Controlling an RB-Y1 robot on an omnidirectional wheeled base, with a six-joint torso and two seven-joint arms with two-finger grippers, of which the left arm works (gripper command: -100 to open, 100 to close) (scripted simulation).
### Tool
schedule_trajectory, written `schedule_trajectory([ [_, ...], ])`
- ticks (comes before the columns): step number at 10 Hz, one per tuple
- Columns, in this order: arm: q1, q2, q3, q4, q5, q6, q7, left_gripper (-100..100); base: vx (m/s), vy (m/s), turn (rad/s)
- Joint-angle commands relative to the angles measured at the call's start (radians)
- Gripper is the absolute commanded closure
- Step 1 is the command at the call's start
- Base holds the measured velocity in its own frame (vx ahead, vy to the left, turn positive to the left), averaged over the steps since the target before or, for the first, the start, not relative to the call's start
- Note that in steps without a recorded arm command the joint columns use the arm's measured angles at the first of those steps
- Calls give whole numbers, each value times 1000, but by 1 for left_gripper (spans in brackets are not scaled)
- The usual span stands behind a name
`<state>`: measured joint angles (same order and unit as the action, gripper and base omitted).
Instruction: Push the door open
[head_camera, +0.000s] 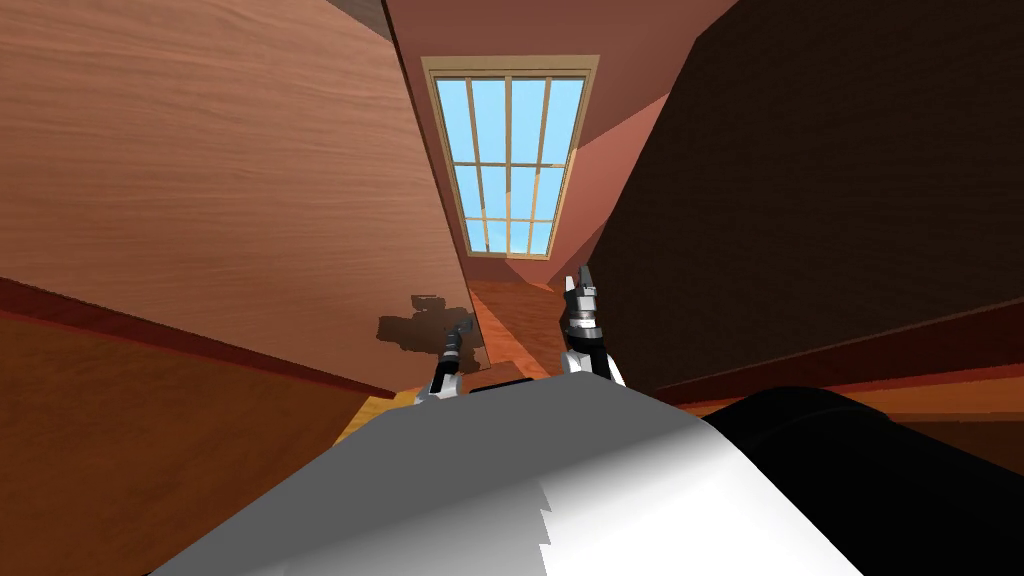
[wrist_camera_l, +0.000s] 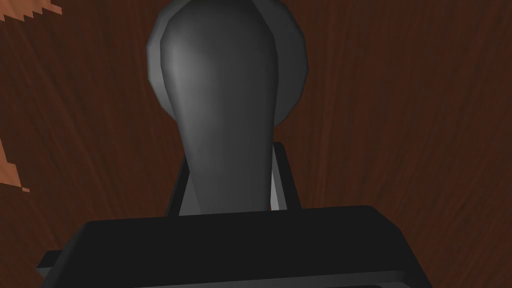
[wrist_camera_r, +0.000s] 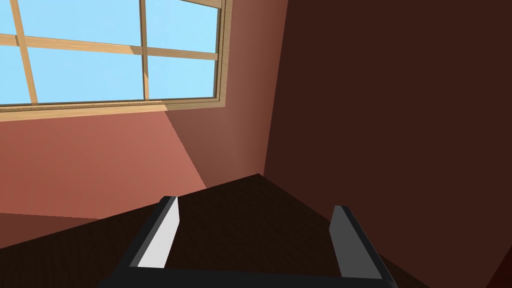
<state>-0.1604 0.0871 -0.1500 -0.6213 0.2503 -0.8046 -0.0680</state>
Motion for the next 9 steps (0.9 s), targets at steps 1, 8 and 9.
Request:
schedule_trajectory([
  [1,3,13,32,-6,15,3,-10,100,123,-123,78],
  [8,2,24,106,3,52,0,-30,100,148,-99,73],
  [9,2,25,118,5,58,-1,-34,100,190,-98,66],
])
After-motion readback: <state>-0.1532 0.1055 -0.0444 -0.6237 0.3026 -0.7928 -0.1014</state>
